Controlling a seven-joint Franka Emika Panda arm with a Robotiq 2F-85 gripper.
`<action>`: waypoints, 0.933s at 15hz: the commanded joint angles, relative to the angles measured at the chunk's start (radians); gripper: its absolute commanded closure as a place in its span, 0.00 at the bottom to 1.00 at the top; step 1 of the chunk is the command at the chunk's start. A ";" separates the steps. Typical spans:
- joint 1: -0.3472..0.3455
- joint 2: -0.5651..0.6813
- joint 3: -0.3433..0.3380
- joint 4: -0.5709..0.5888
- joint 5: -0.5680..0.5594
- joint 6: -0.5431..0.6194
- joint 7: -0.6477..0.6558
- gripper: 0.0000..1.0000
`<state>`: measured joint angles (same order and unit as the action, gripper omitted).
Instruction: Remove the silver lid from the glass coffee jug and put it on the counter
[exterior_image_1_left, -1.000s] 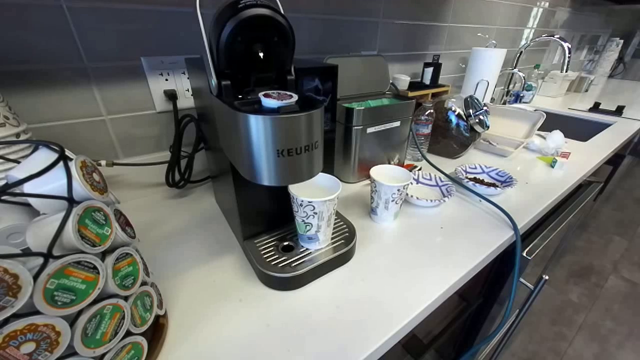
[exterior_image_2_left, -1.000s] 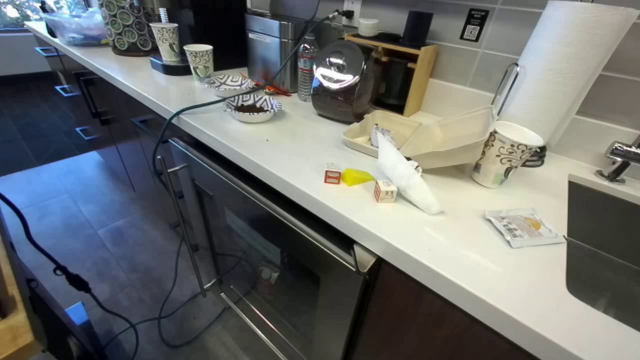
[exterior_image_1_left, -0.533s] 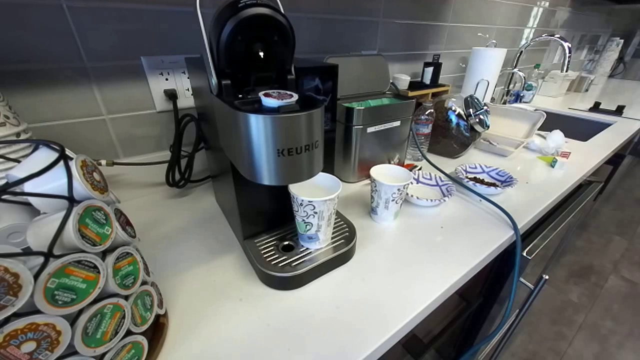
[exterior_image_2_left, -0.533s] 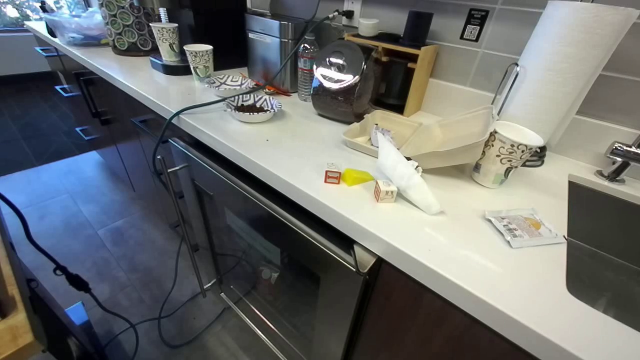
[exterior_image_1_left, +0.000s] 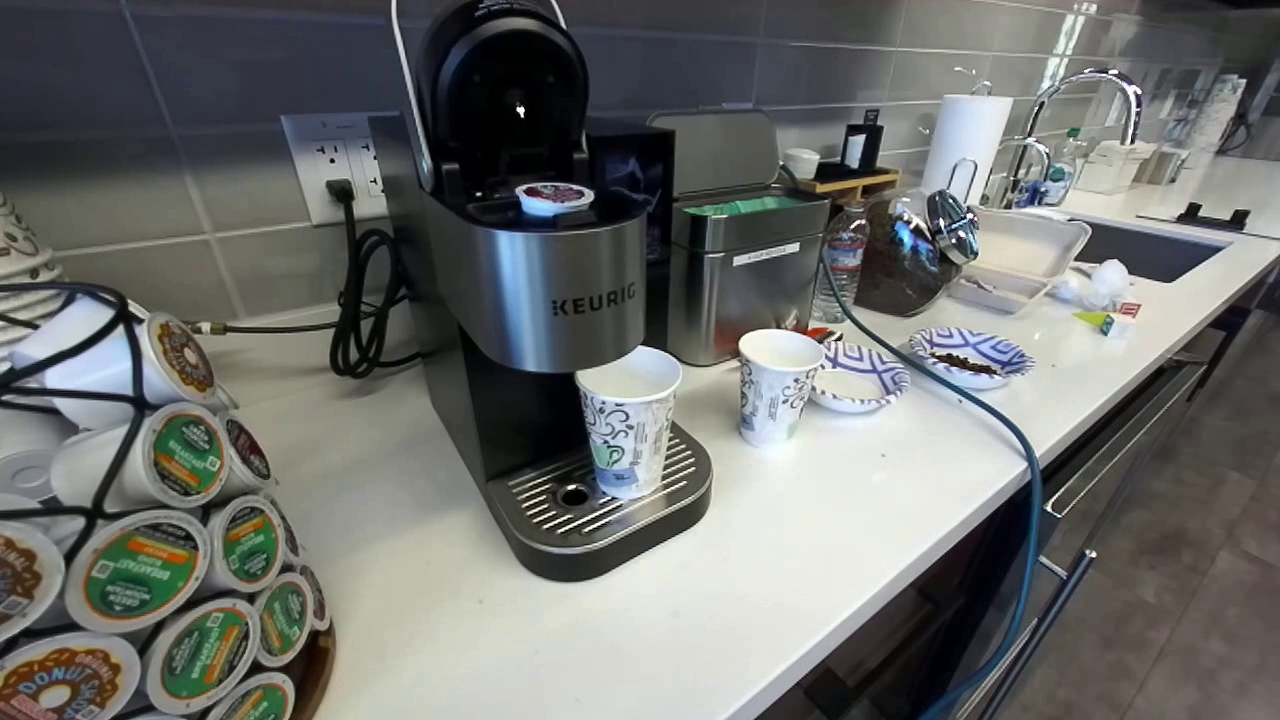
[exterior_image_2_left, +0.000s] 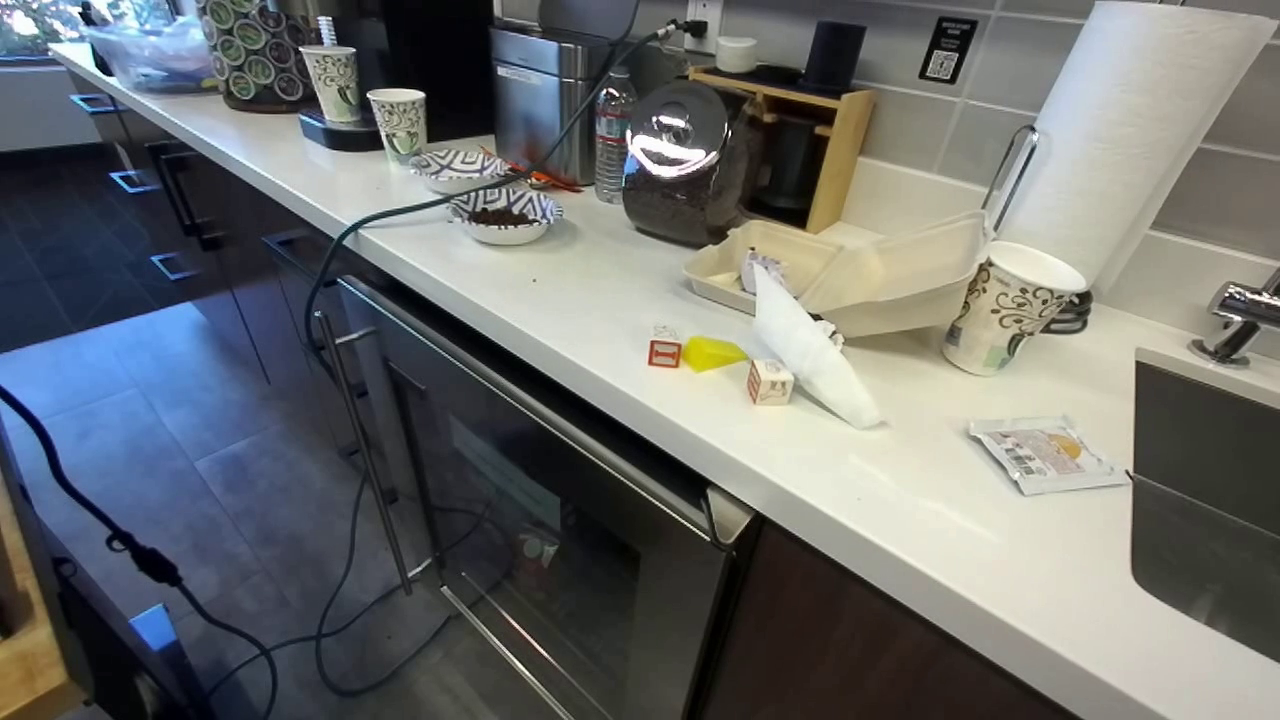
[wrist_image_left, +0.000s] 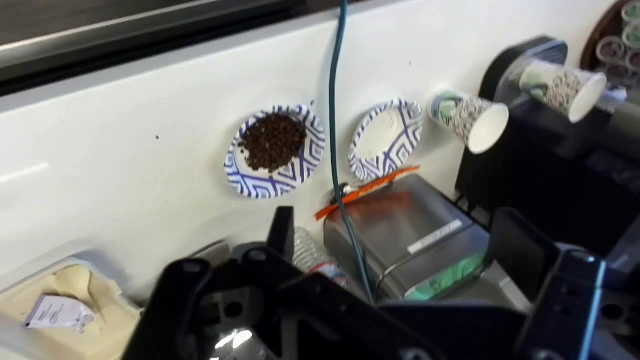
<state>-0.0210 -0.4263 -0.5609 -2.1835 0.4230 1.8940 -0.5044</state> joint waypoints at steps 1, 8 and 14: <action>-0.002 0.185 0.007 0.126 0.243 0.065 0.049 0.00; -0.119 0.263 0.199 -0.018 0.370 0.500 0.228 0.00; -0.132 0.347 0.248 0.034 0.422 0.572 0.300 0.00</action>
<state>-0.1380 -0.1363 -0.3633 -2.1778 0.7943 2.3774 -0.3023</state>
